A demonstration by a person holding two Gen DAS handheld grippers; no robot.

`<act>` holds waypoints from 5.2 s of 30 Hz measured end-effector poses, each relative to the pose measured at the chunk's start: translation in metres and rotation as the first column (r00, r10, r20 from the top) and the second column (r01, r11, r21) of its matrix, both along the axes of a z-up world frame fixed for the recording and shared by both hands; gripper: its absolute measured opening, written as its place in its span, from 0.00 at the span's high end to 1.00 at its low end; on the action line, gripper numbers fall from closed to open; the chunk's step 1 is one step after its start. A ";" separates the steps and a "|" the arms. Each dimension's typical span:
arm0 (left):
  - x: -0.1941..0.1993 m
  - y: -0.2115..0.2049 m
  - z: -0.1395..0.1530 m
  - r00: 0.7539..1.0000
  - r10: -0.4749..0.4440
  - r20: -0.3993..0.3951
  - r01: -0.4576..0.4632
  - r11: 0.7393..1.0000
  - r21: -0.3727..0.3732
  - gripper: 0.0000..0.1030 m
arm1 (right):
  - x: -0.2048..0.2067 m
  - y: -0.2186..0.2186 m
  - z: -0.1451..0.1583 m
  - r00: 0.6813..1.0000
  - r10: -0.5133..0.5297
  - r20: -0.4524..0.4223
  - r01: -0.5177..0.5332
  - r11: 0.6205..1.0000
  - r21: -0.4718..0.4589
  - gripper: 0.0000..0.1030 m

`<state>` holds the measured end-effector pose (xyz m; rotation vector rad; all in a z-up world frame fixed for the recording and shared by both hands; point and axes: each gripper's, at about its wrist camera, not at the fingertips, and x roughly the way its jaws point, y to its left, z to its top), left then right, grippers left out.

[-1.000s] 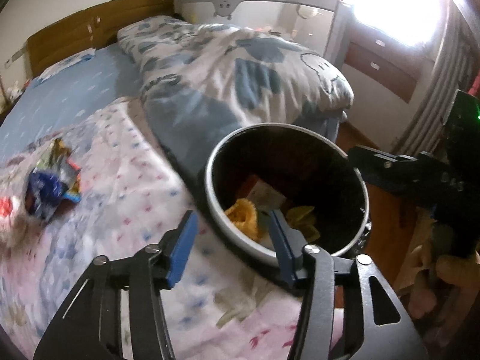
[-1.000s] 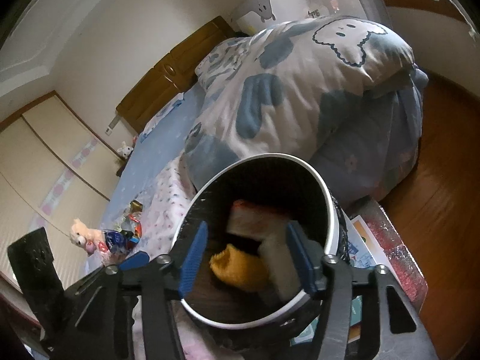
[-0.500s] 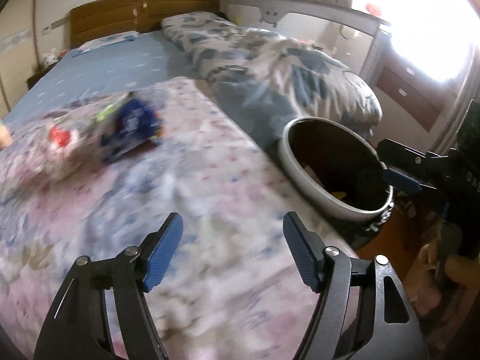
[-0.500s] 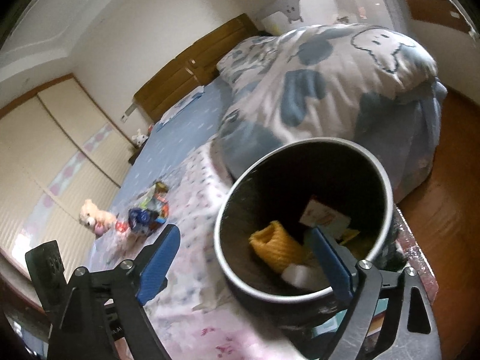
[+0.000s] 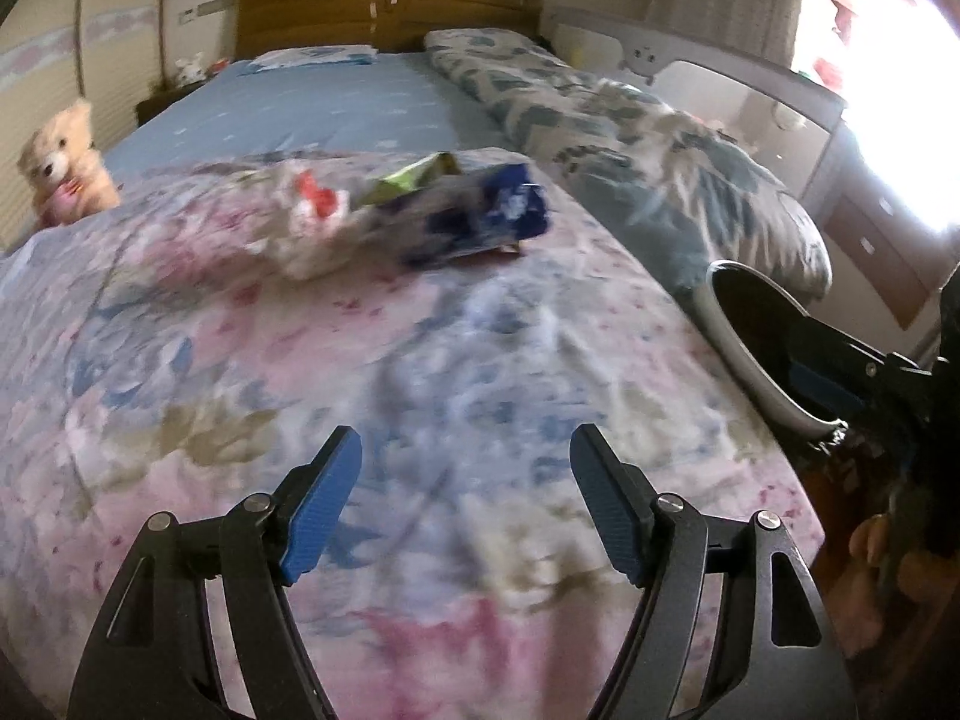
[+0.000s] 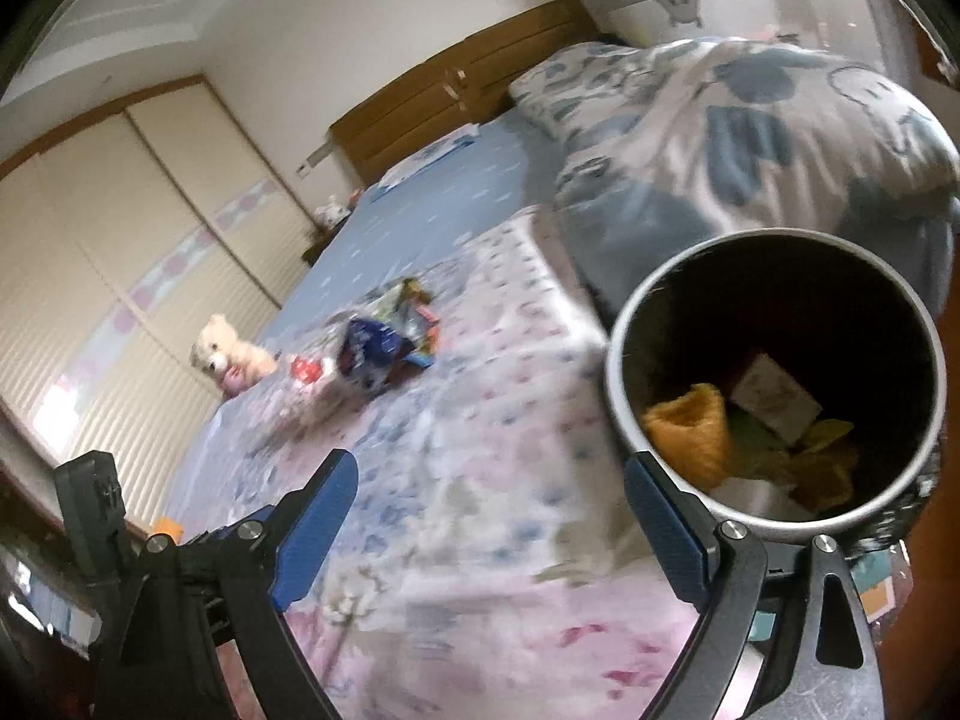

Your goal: Collect trash

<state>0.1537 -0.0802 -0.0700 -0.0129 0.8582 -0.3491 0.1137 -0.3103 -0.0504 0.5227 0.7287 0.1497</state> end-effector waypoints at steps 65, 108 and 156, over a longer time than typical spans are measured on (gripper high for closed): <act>0.094 0.052 -0.012 0.998 0.055 -0.032 -0.056 0.997 -0.043 0.99 | 0.092 0.067 -0.018 0.986 0.157 0.049 -0.161 0.982 0.094 0.80; 0.098 0.047 -0.006 0.999 0.050 -0.017 -0.051 0.998 -0.036 0.88 | 0.076 0.064 -0.027 0.980 0.196 -0.048 -0.201 0.961 -0.191 0.67; -0.021 -0.120 0.025 0.963 -0.271 0.005 0.270 0.962 0.038 0.88 | -0.053 -0.066 0.001 0.994 -0.108 0.034 0.111 0.991 -0.078 0.67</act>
